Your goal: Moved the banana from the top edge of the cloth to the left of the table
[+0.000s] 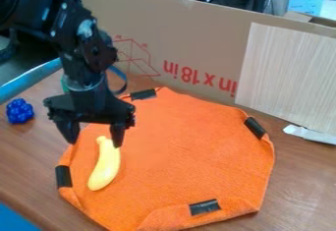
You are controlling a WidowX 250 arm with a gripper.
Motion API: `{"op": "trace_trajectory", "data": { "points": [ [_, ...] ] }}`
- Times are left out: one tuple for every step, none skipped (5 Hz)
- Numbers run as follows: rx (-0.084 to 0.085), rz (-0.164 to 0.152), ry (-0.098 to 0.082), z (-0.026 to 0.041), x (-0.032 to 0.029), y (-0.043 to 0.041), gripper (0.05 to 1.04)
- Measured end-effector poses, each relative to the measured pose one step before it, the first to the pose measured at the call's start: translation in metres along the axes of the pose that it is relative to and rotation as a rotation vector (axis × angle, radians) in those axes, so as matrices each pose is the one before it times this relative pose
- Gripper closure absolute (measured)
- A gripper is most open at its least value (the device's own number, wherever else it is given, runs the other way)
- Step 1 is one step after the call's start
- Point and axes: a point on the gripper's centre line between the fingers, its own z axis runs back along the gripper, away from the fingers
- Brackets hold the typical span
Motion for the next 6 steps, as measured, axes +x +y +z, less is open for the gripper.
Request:
{"op": "trace_trajectory", "data": {
  "points": [
    [-0.0043, 0.0281, 0.0192, -0.02401, -0.00132, 0.00765, 0.083],
    [-0.0229, 0.0450, 0.0043, -0.02595, 0.00135, -0.00004, 0.083],
    [-0.0263, 0.0584, 0.0617, -0.02510, -0.00282, 0.00010, 0.091],
    [-0.0093, 0.0656, 0.0190, -0.01259, 0.00831, 0.00337, 0.180],
    [-0.0344, 0.0219, 0.0386, 0.00025, 0.00136, 0.00458, 0.440],
    [-0.0567, -0.0002, 0.0645, 0.00672, -0.00449, -0.00412, 0.509]
  ]
}}
